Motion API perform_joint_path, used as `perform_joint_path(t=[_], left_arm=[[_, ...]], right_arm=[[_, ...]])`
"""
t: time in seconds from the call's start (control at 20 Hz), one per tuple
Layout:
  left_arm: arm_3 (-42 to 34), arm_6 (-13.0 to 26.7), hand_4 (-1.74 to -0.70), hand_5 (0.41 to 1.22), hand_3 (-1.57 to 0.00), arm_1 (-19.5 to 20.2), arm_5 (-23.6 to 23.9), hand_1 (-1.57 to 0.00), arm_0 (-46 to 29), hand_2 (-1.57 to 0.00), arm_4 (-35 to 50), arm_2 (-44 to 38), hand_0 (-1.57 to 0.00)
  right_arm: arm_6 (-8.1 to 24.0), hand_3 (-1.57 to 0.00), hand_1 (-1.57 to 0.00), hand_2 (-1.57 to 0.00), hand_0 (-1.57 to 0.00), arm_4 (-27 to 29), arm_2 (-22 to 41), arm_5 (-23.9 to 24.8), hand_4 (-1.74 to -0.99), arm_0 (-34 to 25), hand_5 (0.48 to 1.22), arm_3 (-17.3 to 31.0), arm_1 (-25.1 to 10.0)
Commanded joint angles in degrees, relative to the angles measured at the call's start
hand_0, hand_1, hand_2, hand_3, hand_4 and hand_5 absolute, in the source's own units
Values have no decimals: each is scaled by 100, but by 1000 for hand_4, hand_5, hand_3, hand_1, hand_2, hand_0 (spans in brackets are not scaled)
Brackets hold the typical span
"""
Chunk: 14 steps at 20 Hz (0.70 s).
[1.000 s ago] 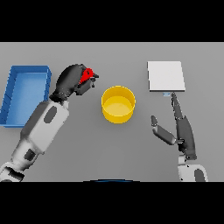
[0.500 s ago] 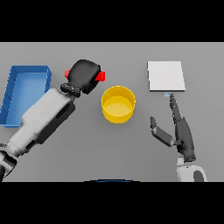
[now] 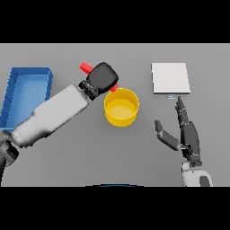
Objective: Pick up the red beaker and tilt it to pour out 1 green nut into yellow bowl. Pick up the yellow bowl and place it on the metallic measuring scale.
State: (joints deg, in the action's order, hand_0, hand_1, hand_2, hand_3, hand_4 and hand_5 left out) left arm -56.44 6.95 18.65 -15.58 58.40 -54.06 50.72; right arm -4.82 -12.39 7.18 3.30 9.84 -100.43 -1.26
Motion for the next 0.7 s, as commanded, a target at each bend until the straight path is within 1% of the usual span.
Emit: perform_joint_path(t=[0.0,0.05,0.1,0.15,0.2,0.25,0.3,0.35,0.4,0.45,0.5,0.55,0.6,0.65], left_arm=[[50,-67,-1729,1219,-1494,31,-120,-1571,127,-1571,-105,150,-1571],[94,-105,-1732,1220,-1509,29,-153,-1571,185,-1571,-227,334,-1571],[189,-140,-1734,1220,-1522,-4,-195,-1571,276,-1571,-303,459,-1571],[219,-125,-1735,1220,-1532,-49,-289,-1571,336,-1571,-388,607,-1571],[271,-157,-1736,1220,-1539,-42,-331,-1571,432,-1571,-465,721,-1571],[300,-138,-1737,1220,-1546,-69,-357,-1571,508,-1571,-558,849,-1571],[294,-275,-1738,1221,-1551,-26,-339,-1571,602,-1571,-606,949,-1571],[362,-340,-1739,1221,-1555,5,-325,-1571,684,-1571,-677,1059,-1571],[442,-352,-1739,1221,-1558,-60,-267,-1571,707,-1571,-732,1159,-1571],[442,-437,-1739,1221,-1561,-48,-296,-1571,818,-1571,-761,1218,-1571],[563,-457,-1738,1221,-1563,-88,-316,-1571,955,-1571,-822,1293,-1571],[698,-449,-1737,1221,-1564,-178,-380,-1571,1023,-1571,-883,1408,-1571],[780,-525,-1737,1221,-1566,-172,-445,-1571,1107,-1571,-943,1527,-1571],[838,-512,-1736,1221,-1567,-257,-530,-1571,1215,-1571,-998,1621,-1571]], right_arm=[[-43,1,1,1,1,-34,41,22,-1290,51,644,25,51],[-41,1,1,1,1,-43,16,39,-1291,12,640,140,57],[33,1,1,1,1,-19,-35,50,-1291,-40,634,143,27],[-4,1,1,1,1,-80,12,88,-1293,-23,631,122,64],[-22,1,1,1,1,-77,-17,88,-1291,-64,631,120,29],[-103,1,1,1,1,-128,20,115,-1288,11,627,88,46],[-27,1,1,1,1,-209,72,170,-1286,-14,618,110,111],[43,1,1,1,1,-220,44,185,-1278,-47,609,195,103],[36,1,1,1,1,-206,-1,181,-1276,-50,600,169,44],[8,1,1,1,1,-259,33,185,-1276,-11,593,179,40],[72,1,1,1,1,-280,24,210,-1270,-97,588,192,43],[60,1,1,1,1,-292,48,216,-1260,-125,586,182,68],[49,1,1,1,1,-406,81,274,-1250,-86,583,215,71],[109,1,1,1,1,-424,47,311,-1236,-126,582,208,52]])
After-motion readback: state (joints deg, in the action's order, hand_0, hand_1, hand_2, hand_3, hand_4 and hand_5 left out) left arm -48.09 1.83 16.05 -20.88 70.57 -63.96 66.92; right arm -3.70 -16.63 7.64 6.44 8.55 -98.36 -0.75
